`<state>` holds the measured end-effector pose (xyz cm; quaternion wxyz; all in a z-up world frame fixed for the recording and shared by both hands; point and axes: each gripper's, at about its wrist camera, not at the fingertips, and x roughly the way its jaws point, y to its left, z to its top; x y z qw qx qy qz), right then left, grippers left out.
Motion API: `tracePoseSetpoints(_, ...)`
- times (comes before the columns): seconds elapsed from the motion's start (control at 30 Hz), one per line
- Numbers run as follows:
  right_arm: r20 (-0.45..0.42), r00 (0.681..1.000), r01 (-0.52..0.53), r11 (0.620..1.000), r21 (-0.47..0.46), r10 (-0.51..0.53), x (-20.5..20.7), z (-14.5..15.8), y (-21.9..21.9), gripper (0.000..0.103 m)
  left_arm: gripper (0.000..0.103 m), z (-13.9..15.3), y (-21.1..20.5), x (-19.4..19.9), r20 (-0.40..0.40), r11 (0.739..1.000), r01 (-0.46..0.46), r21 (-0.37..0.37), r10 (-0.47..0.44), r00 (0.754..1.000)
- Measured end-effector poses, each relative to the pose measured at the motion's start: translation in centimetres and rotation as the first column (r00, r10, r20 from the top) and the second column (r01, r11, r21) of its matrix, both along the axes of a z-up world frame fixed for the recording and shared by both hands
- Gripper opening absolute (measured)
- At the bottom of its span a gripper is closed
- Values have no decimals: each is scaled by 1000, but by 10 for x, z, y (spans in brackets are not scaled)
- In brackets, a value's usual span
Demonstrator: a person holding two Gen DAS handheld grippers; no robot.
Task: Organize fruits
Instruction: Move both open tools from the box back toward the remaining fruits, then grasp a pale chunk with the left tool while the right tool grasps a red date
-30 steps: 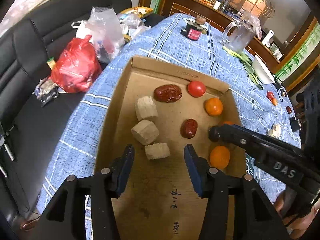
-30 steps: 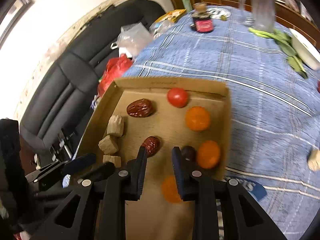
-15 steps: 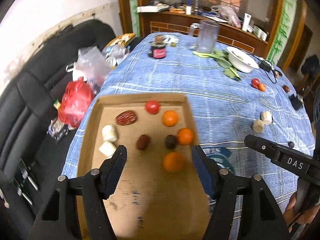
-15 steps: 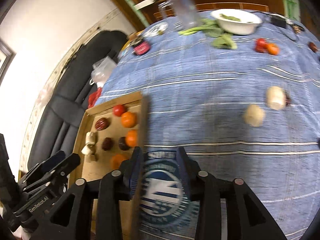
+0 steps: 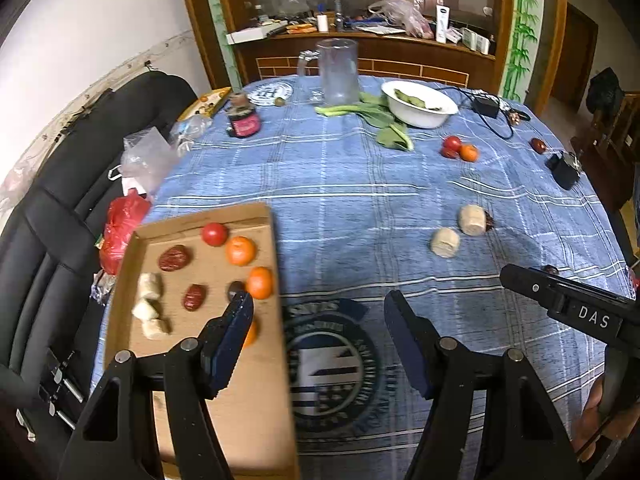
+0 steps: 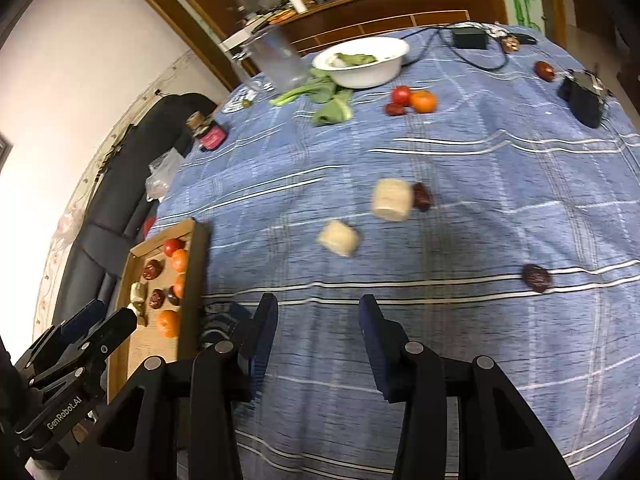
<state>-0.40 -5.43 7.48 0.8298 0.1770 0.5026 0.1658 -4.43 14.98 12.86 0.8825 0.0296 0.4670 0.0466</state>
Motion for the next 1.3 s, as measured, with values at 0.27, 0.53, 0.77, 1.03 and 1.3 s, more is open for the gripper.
tracePoseSetpoints(0.27, -34, 998, 44, 999, -27, -45, -3, -19, -49, 46, 68, -29, -23, 8, -86, 995, -14, -102, 5, 996)
tracePoseSetpoints(0.53, -62, 992, 103, 993, -54, -106, -2, -36, -98, 46, 68, -59, -39, 19, -163, 978, -50, -202, 16, 986)
tracePoseSetpoints(0.77, -54, 990, 124, 986, -108, -130, 5, -45, -122, 45, 68, -76, -53, 41, -177, 976, -29, -217, -10, 984)
tracePoseSetpoints(1.03, -58, 994, 83, 986, -145, -92, 19, -56, -122, 45, 68, -88, -66, 89, -170, 974, -3, -228, -37, 985)
tracePoseSetpoints(1.3, -35, 998, 41, 980, -193, -49, 29, -59, -109, 45, 68, -105, -90, 118, -167, 978, 98, -183, -129, 977)
